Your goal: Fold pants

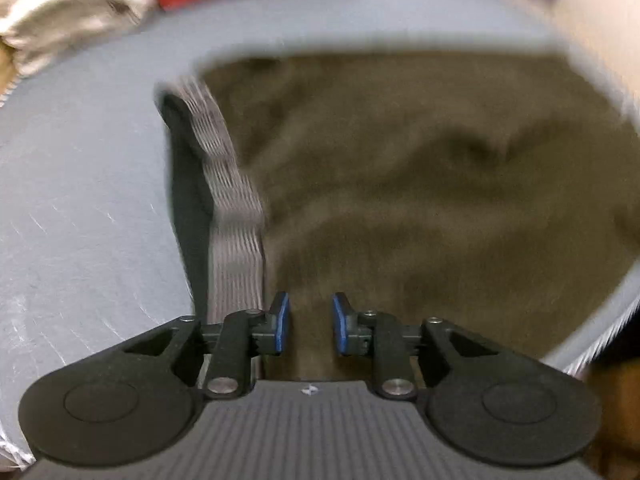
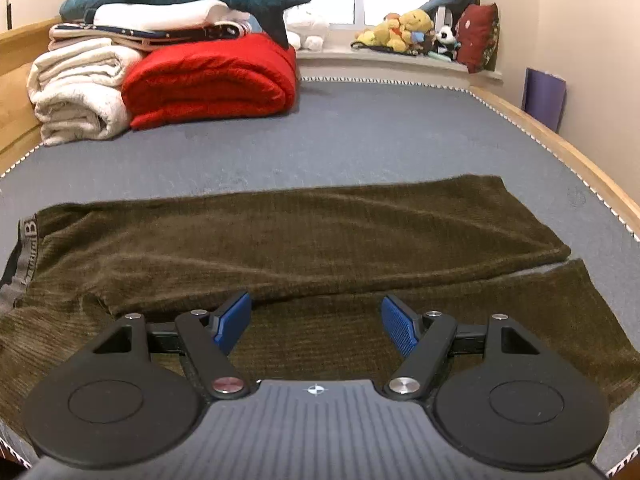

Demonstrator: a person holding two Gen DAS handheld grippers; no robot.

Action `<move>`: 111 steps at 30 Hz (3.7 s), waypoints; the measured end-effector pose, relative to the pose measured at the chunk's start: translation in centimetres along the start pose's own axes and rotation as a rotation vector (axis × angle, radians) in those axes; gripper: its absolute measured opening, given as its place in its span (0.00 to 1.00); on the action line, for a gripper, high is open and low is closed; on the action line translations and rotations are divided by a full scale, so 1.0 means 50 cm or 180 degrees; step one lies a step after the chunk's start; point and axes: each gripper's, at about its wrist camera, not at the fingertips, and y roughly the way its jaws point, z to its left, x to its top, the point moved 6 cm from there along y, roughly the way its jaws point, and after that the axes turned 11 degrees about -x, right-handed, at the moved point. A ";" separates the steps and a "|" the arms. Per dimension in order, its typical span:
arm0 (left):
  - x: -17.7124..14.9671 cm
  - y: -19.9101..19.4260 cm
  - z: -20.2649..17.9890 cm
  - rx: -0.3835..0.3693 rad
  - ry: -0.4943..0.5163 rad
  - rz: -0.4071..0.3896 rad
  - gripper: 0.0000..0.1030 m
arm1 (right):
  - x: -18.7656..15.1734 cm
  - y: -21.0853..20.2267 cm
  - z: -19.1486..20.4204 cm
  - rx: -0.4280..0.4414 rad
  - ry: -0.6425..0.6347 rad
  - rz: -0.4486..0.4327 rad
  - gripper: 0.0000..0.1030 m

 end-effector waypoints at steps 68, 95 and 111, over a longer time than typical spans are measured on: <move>0.535 0.228 0.190 0.0709 -0.3090 -0.1084 0.13 | 0.142 0.153 -0.272 -0.0137 0.0342 -0.0134 0.32; 0.096 -0.026 -0.070 -0.0230 -0.1456 -0.0863 0.46 | 0.087 0.140 -0.294 -0.0151 0.0869 0.0202 0.17; 0.152 0.003 -0.040 0.0534 -0.1345 -0.0749 0.13 | 0.133 0.320 -0.320 0.0040 0.1546 0.0388 0.24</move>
